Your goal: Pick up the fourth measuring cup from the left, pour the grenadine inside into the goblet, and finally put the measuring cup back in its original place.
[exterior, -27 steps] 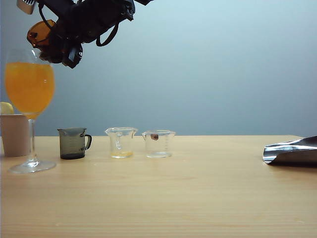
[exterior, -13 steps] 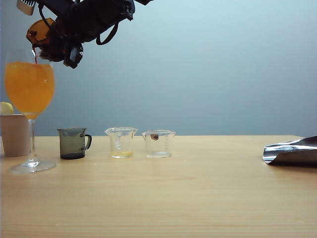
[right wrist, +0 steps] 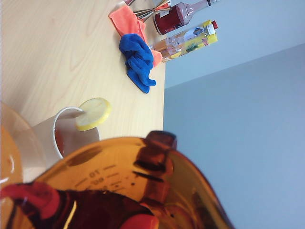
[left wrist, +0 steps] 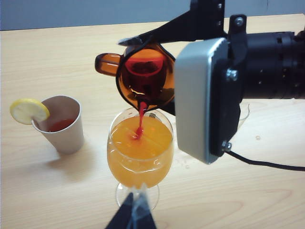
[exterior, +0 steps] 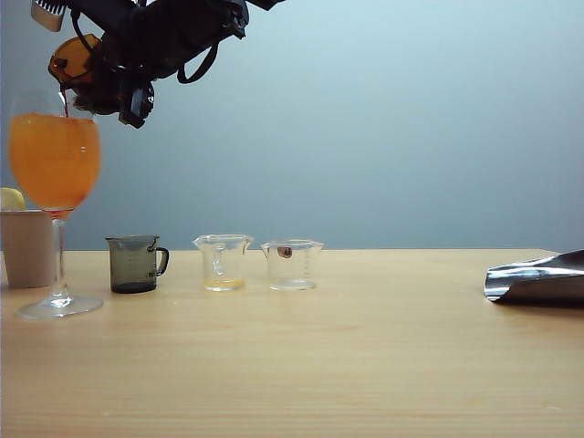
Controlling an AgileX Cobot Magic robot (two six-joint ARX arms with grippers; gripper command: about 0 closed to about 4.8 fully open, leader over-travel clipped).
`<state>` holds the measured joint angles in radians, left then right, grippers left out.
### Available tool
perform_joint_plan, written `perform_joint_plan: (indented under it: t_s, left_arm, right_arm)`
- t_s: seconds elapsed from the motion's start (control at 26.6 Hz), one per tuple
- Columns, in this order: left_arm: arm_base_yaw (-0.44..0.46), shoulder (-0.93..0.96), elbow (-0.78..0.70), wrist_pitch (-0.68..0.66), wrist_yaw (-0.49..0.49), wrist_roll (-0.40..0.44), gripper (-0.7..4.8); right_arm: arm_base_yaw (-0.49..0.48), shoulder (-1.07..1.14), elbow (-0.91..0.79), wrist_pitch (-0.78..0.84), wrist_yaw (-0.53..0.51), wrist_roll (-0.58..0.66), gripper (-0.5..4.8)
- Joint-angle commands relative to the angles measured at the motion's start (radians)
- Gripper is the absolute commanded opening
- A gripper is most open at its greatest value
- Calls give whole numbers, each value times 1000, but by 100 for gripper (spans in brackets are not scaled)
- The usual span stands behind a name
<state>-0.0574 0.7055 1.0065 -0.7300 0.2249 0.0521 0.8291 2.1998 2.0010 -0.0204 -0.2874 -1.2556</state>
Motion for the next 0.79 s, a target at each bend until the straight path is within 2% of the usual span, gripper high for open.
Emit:
perform_joint_plan:
  t_s: [0.04,0.79]
  left_arm:
    - [-2,-2,3,6,3,1,-5]
    - [-3,-2,3,6,4,0,-5]
  right_arm:
    - [6,-9,8,25,-2,-8,17]
    - [10,-10,8,36,-2,-78,17]
